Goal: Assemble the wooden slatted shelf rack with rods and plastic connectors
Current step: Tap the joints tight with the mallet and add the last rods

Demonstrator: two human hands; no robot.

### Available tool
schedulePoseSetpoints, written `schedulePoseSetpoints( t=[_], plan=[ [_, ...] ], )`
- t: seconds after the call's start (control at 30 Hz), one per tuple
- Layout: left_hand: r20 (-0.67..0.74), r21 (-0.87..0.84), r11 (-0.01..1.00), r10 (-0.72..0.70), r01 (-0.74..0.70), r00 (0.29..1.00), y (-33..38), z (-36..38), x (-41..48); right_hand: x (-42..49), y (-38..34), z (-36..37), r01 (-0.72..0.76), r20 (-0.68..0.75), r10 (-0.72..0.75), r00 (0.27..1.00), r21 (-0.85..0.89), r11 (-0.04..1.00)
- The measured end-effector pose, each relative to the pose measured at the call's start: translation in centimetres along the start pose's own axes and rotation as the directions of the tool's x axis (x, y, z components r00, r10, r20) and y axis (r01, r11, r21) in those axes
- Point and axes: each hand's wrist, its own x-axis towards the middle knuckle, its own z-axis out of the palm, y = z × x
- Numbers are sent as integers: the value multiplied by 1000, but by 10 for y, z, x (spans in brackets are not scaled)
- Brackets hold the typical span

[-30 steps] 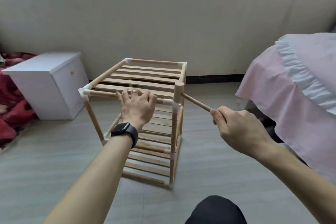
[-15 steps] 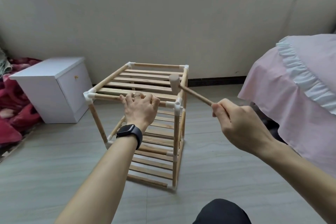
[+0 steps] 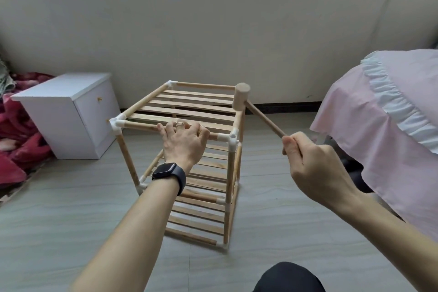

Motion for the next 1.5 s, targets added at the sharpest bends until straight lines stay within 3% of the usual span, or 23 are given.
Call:
schedulePoseSetpoints(
  t=[0.07, 0.1, 0.2, 0.3, 0.4, 0.47, 0.57, 0.6, 0.7, 0.87, 1.07, 1.2, 1.33, 1.43, 1.5],
  plan=[
    [7, 1, 1000, 3, -3, 1000, 0, -1, 0, 1, -2, 0, -24, 173, 46, 984, -131, 991],
    [7, 2, 1000, 3, -3, 1000, 0, -1, 0, 3, -1, 0, -31, 191, 65, 979, -174, 984],
    [8, -6, 1000, 3, -3, 1000, 0, -1, 1, 6, -1, -4, -52, 37, 55, 998, -64, 997],
    [4, -4, 1000, -1, 1, 1000, -1, 0, 0, 7, 0, -4, -89, 183, 116, 976, -149, 985],
    [6, 0, 1000, 7, -7, 1000, 0, -1, -1, 13, 5, -8, -179, 133, 163, 978, 117, 977],
    [16, 1, 1000, 9, -9, 1000, 0, -2, 0, 24, 4, -10, -237, 67, 232, 970, 453, 860],
    [21, 5, 1000, 8, -9, 1000, -1, -3, 0, 49, -15, -11, -196, -7, 351, 936, 819, 540],
    [22, 7, 1000, 10, -10, 1000, -2, -3, 0, 60, -23, -8, -144, -61, 372, 926, 855, 498],
    [13, 1, 1000, 21, -21, 1000, -3, -2, -2, 91, -48, 5, -62, -191, 403, 895, 841, 537],
    [-14, -21, 999, 46, -46, 999, -5, -1, -4, 129, -85, 31, -60, -90, 417, 905, 941, 333],
    [-70, -20, 998, 65, -66, 995, -8, 6, -3, 166, -106, 39, 60, -224, 400, 889, 923, 381],
    [-102, -22, 997, 71, -74, 992, -10, 13, -3, 170, -104, 60, 11, -205, 316, 926, 853, 521],
    [-120, -22, 997, 75, -78, 990, -12, 17, 1, 174, -101, 60, 36, -230, 352, 907, 877, 479],
    [-151, -38, 997, 65, -71, 986, -11, 20, 2, 172, -107, 64, 39, -222, 269, 937, 833, 552],
    [-152, -55, 995, 79, -89, 985, -12, 21, 0, 175, -109, 58, 58, -240, 314, 919, 867, 495]
  ],
)
